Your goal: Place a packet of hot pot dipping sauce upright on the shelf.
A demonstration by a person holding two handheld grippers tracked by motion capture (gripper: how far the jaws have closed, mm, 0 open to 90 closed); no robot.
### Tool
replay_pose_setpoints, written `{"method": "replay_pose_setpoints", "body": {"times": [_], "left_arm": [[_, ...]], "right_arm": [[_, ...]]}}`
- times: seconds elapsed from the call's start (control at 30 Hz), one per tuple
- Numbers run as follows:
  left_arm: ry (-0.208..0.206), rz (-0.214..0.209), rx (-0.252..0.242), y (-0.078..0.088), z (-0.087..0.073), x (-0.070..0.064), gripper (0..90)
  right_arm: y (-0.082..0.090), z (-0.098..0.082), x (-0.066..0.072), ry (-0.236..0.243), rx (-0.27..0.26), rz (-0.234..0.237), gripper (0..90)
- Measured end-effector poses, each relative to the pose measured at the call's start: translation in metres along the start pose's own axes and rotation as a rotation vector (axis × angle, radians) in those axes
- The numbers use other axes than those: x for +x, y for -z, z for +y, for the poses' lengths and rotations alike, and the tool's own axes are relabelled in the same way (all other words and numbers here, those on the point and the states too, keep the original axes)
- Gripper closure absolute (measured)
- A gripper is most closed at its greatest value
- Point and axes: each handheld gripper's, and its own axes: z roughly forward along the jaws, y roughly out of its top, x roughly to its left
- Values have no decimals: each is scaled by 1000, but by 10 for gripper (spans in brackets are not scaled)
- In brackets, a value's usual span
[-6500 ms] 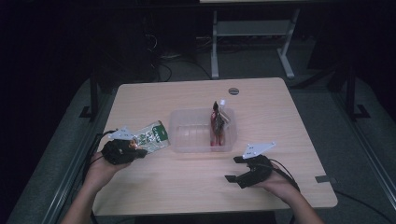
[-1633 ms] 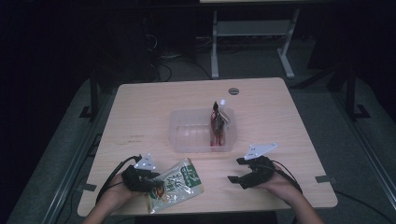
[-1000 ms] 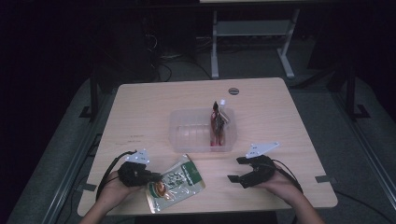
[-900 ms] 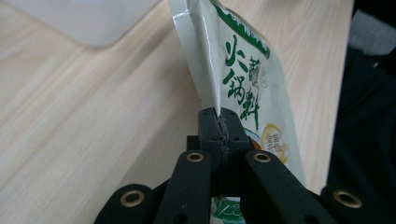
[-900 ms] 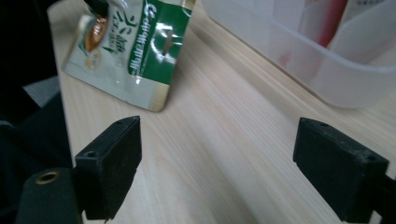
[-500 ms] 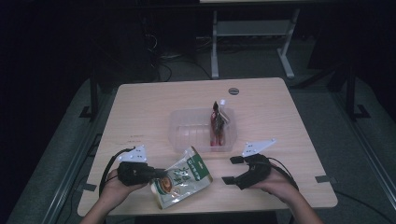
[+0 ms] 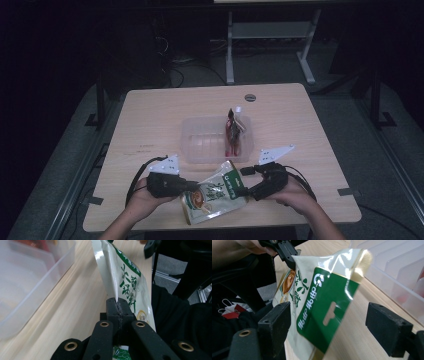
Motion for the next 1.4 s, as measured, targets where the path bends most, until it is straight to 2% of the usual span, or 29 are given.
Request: {"method": "replay_pose_setpoints", "body": {"times": [0.2,0.33,0.53,0.77,1.07,1.27,1.4], "left_arm": [[-21,-13,-26,-2,6,-1,900],[-31,-14,-38,1,7,-1,900],[-30,-12,-20,-1,5,-1,900],[-24,5,-17,-1,2,3,900],[-20,29,-32,1,1,7,900],[-13,40,-53,3,0,9,900],[-10,47,-55,4,0,11,899]], "right_arm": [[-2,-3,-2,-13,6,36,238],[-8,-1,-1,-2,22,67,315],[-10,0,1,1,24,104,475],[-9,0,1,5,20,120,615],[-8,2,5,41,-5,137,788],[-7,4,6,45,-20,147,872],[-8,6,7,65,-29,146,893]]}}
